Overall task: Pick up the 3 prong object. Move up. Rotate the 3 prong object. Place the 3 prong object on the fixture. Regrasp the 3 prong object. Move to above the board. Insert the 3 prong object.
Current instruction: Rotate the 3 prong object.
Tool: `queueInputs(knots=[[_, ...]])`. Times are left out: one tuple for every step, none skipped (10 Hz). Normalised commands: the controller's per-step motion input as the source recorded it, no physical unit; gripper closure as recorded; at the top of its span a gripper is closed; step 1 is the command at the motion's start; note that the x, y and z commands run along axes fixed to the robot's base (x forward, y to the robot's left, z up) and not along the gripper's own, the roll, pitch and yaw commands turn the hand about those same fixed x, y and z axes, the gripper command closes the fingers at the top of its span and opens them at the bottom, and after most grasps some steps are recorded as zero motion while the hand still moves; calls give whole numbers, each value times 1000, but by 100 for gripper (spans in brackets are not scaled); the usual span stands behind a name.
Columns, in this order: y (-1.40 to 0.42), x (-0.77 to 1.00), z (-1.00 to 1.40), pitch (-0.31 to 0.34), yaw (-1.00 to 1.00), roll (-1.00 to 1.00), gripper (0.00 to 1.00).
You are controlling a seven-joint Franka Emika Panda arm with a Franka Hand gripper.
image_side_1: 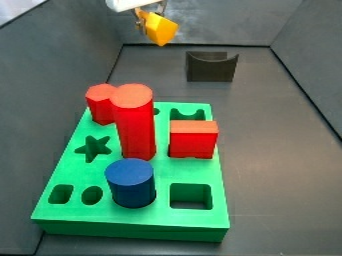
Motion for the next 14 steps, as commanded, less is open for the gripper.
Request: queueInputs(knots=[[18, 8, -26, -5, -1000, 3, 100], [18, 8, -26, -6, -1000, 3, 100], [19, 8, -26, -7, -1000, 3, 100], [19, 7, -26, -7, -1000, 4, 100], [19, 7, -26, -8, -1000, 4, 100], [19, 7, -26, -10, -1000, 5, 100], [19, 7, -26, -12, -1000, 6, 100], [19, 6, -27, -13, -845, 6, 100], [19, 6, -27, -12, -606, 6, 100], [19, 6, -27, -12, -409, 6, 100], [19, 6, -27, -12, -239, 6, 100], [0, 0, -1000, 0, 0, 0, 100], [1, 11, -1000, -14, 27, 0, 100], [1, 17, -1000, -17, 29, -7, 100]])
